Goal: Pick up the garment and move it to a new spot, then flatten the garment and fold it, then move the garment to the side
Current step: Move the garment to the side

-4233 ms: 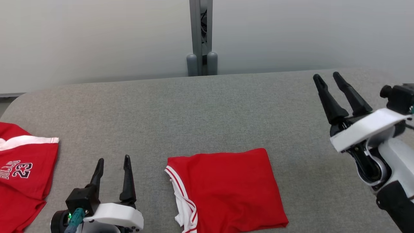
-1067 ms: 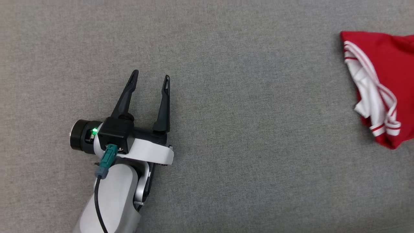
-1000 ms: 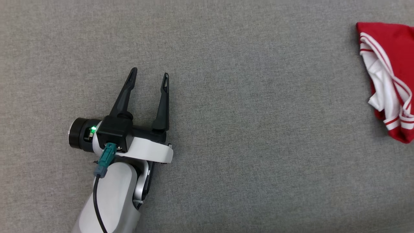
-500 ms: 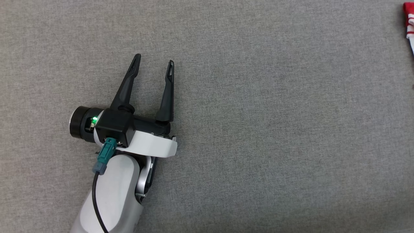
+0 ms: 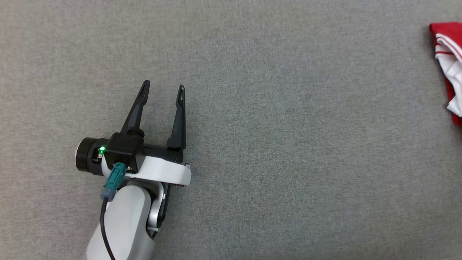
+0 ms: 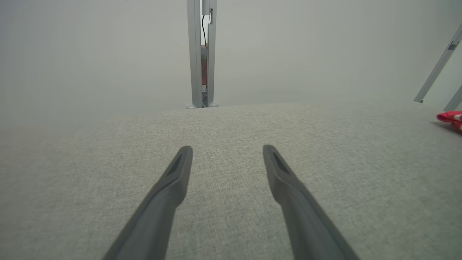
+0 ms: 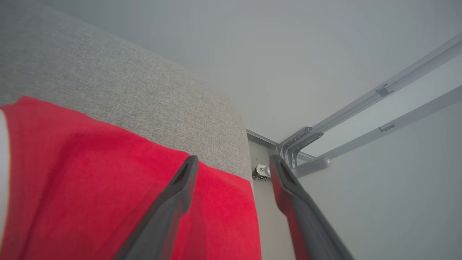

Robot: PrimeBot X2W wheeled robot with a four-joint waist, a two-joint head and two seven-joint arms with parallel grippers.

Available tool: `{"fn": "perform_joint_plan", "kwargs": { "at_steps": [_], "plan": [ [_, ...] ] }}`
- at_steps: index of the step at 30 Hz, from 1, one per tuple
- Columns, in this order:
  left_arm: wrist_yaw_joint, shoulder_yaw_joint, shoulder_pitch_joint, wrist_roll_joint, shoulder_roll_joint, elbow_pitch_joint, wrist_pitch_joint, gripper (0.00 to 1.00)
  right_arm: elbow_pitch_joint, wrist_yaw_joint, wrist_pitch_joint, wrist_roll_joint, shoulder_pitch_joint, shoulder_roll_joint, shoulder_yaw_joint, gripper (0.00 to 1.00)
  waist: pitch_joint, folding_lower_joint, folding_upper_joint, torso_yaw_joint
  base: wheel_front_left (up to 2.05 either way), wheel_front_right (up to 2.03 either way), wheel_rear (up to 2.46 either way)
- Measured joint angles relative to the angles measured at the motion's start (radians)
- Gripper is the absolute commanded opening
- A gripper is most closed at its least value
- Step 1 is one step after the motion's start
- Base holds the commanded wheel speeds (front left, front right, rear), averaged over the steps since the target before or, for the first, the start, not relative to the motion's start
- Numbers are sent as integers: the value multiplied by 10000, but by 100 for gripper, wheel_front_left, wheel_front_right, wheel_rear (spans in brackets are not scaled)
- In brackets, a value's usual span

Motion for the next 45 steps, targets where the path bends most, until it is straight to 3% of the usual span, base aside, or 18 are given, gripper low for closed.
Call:
{"fn": "perform_joint_plan", "kwargs": {
  "at_steps": [11,16,25,30,36,45],
  "plan": [
    [102,502,881,-345,6,-151,2,100,-3478,0,-71,-247,1478,2004,-1170,100,-1679,0,0,91,0,0,0],
    [123,949,1319,-424,8,-370,0,100,-5440,0,-71,-320,2739,2844,-2288,100,-2450,0,0,225,0,0,0],
    [201,1551,2520,-759,2,-656,0,100,-8322,0,-71,-1703,6328,5311,-4011,100,-3565,0,0,647,0,0,0],
    [-127,1636,3304,-1053,4,-696,0,100,-9125,0,-71,-2284,7862,6529,-4892,100,-4045,0,0,810,0,0,0],
    [-372,1691,3872,-1162,4,-869,0,100,-9377,0,-71,-2999,9101,6938,-5290,100,-4440,0,0,836,0,0,0],
    [-474,1735,4111,-957,8,-1087,0,100,-9488,0,-71,-2922,9459,7012,-5511,100,-4633,0,0,816,0,0,0]
  ]
}}
